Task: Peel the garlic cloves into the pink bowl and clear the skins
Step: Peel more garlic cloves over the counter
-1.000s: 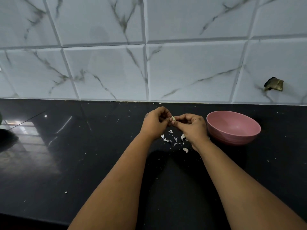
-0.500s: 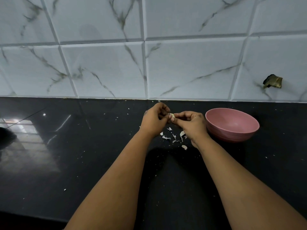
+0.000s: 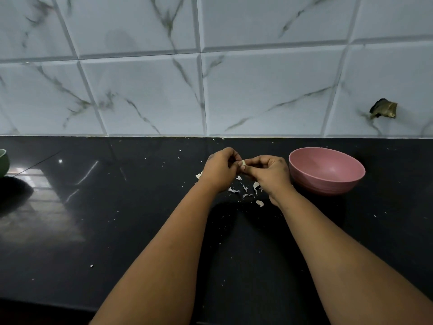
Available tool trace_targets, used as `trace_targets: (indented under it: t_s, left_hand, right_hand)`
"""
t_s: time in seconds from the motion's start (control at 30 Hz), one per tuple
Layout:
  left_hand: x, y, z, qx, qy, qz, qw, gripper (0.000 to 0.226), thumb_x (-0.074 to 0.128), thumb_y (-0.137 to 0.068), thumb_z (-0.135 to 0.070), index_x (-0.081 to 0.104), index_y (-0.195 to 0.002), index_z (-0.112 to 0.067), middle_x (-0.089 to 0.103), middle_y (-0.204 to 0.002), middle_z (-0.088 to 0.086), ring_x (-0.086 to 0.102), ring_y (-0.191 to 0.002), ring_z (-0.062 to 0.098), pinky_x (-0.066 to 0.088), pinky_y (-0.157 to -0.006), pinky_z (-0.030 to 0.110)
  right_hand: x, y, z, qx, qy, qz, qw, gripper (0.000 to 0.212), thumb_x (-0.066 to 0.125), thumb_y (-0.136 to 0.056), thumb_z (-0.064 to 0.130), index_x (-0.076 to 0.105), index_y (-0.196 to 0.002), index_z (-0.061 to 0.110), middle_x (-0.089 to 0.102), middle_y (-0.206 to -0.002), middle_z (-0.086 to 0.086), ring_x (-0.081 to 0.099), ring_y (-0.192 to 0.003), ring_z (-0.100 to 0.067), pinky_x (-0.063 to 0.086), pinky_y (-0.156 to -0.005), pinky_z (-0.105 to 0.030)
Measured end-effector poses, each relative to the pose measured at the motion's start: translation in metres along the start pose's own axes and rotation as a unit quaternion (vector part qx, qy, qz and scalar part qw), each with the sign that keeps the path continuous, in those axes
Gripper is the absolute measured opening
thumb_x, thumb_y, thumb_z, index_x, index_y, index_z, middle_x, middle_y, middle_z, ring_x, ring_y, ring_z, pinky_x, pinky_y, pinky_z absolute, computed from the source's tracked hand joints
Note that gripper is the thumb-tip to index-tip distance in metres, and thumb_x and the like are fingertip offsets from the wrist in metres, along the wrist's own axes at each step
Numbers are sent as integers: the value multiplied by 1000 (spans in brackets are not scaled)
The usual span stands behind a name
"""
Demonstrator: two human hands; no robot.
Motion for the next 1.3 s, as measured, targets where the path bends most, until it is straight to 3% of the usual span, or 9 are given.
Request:
trace_targets:
  t_s: [0.23,0.53,0.63,0.73,0.83,0.9,1.03,1.2,1.3]
  left_hand:
    - [-1,0,1,-16,48,-40,998,7,54,-94,-10,54,-92,-16,67,-89,1,65,-87,23,53,-80,38]
    - [-6,3,12,-87,210,-75,971,11,70,-87,-14,61,-90,-20,69,-83,0,67,-81,17,55,-77,32]
    - [-3,4,11,-90,208,-58,972,21,73,-86,-21,67,-106,-20,72,-88,1,67,-86,15,55,-77,30]
    - [-5,4,10,-87,200,-72,973,15,71,-87,-18,72,-102,-16,71,-85,1,68,-79,12,56,-75,27]
    - [1,7,10,-113,302,-59,945,14,68,-89,-6,69,-102,-3,67,-74,0,64,-60,-1,48,-58,13]
    - [6,8,12,-131,365,-45,921,16,63,-91,-3,67,-106,2,67,-75,3,64,-59,2,46,-55,11]
    - [12,8,14,-145,388,-24,910,9,60,-95,-8,67,-98,-4,71,-79,4,65,-63,4,48,-56,12]
    - [10,6,17,-133,376,-49,915,9,69,-89,-14,68,-93,-6,70,-78,5,63,-65,8,52,-64,19]
    - [12,5,19,-146,417,-30,896,3,67,-89,-9,68,-89,-6,69,-73,2,61,-66,10,52,-69,21]
  right_hand:
    - [5,1,0,30,-109,-20,993,4,69,-84,2,71,-88,0,72,-88,-16,71,-81,-19,56,-69,-22]
    - [15,-1,-1,51,-214,37,975,27,57,-88,-11,66,-106,6,69,-90,-6,68,-85,-13,57,-78,-20]
    - [17,0,3,22,-173,51,983,29,56,-87,-13,68,-102,9,71,-91,-6,70,-87,-11,57,-80,-21]
    - [9,-1,7,-24,-82,6,996,21,65,-84,-8,70,-98,8,73,-92,-10,70,-87,-16,56,-81,-22]
    - [0,-3,9,-41,-19,-37,998,10,71,-84,3,70,-91,9,73,-90,-12,70,-84,-19,57,-78,-23]
    - [-5,-5,10,-55,32,-57,996,7,71,-86,12,69,-82,17,72,-81,-5,67,-75,-14,55,-73,-24]
    - [-15,-10,10,-70,139,-97,983,11,68,-88,28,68,-78,24,69,-76,0,61,-71,-15,52,-71,-33]
    - [-8,-6,15,-90,185,-93,974,13,69,-87,31,69,-82,19,65,-72,6,51,-59,-2,40,-55,-16]
    - [-3,-7,11,-76,158,-78,981,10,64,-91,25,68,-84,18,68,-79,1,56,-69,-8,46,-66,-23]
Point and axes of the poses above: each hand's wrist, its own y-axis away from the middle knuckle, its own x-axis out of the palm, z = x × y, the point moved 9 cm from there along -y, towards the middle knuckle
